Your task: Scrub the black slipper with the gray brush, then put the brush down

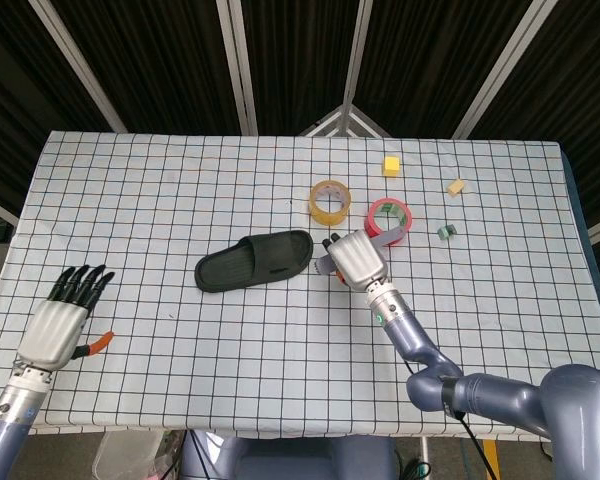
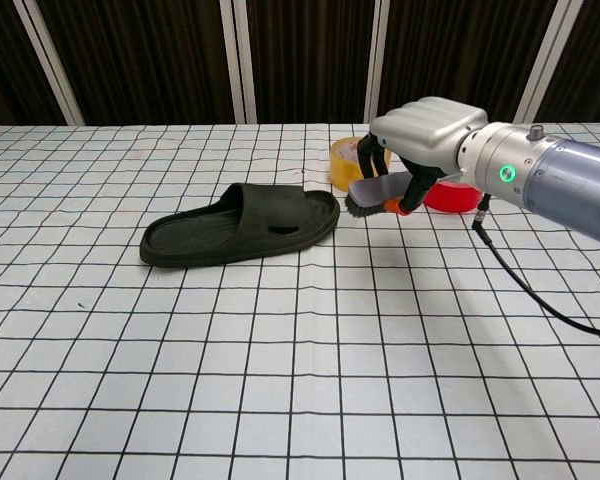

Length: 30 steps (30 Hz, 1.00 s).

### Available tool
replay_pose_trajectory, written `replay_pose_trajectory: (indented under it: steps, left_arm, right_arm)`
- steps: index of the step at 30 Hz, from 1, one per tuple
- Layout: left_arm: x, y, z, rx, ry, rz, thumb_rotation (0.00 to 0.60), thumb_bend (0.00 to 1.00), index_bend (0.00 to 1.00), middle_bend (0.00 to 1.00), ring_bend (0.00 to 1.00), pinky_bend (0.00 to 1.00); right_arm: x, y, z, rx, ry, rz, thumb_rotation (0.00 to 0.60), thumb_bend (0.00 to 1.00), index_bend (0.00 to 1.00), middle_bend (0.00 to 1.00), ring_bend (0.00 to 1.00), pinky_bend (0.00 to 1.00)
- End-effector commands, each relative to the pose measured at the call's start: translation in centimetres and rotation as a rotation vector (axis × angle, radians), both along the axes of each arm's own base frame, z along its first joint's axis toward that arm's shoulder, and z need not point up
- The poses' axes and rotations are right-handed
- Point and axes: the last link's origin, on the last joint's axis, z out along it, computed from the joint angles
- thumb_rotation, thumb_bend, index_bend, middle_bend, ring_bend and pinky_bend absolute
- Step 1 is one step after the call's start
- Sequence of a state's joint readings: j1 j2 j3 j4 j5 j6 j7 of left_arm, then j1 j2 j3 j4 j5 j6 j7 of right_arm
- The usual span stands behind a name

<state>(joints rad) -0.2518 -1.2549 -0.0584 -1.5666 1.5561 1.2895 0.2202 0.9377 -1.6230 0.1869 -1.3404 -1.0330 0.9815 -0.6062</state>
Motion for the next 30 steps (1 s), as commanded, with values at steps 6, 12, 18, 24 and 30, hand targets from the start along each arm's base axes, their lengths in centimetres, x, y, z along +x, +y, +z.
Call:
replay_pose_trajectory:
  steps: [6,12,18,24,30]
  left_arm:
    - [5.0,6.0,-5.0,-0.166,0.038,-0.06,0.475,0.31,0.01,0.02,0.0,0.05]
    - [7.6,8.5,-7.6,-0.246,0.044,-0.069,0.476,0.3,0.01,0.02,0.0,0.05]
    - [8.2,9.6,-10.3,-0.317,0.079,-0.037,0.476,0.33,0.01,0.02,0.0,0.05]
    - [8.3,10.5,-11.8,-0.342,0.106,-0.01,0.476,0.35,0.01,0.03,0.01,0.05]
    - [8.1,10.7,-12.4,-0.357,0.124,0.009,0.478,0.36,0.01,0.03,0.0,0.05]
  right_arm:
    - [2.7,-0.6,0.4,0.0,-0.019,0.028,0.6,0.8,0.82,0.72,0.64,0.63]
    - [4.8,-1.8,0.6,0.007,-0.073,0.037,0.6,0.8,0.82,0.72,0.64,0.64]
    - [7.2,-2.6,0.3,0.008,-0.145,0.048,0.6,0.8,0.82,0.72,0.64,0.64]
    - [9.5,-2.3,-1.2,0.042,-0.207,0.059,0.6,0.8,0.82,0.72,0.64,0.64]
    - [10.7,-1.8,-2.3,0.071,-0.225,0.068,0.6,0.8,0.82,0.72,0.64,0.64]
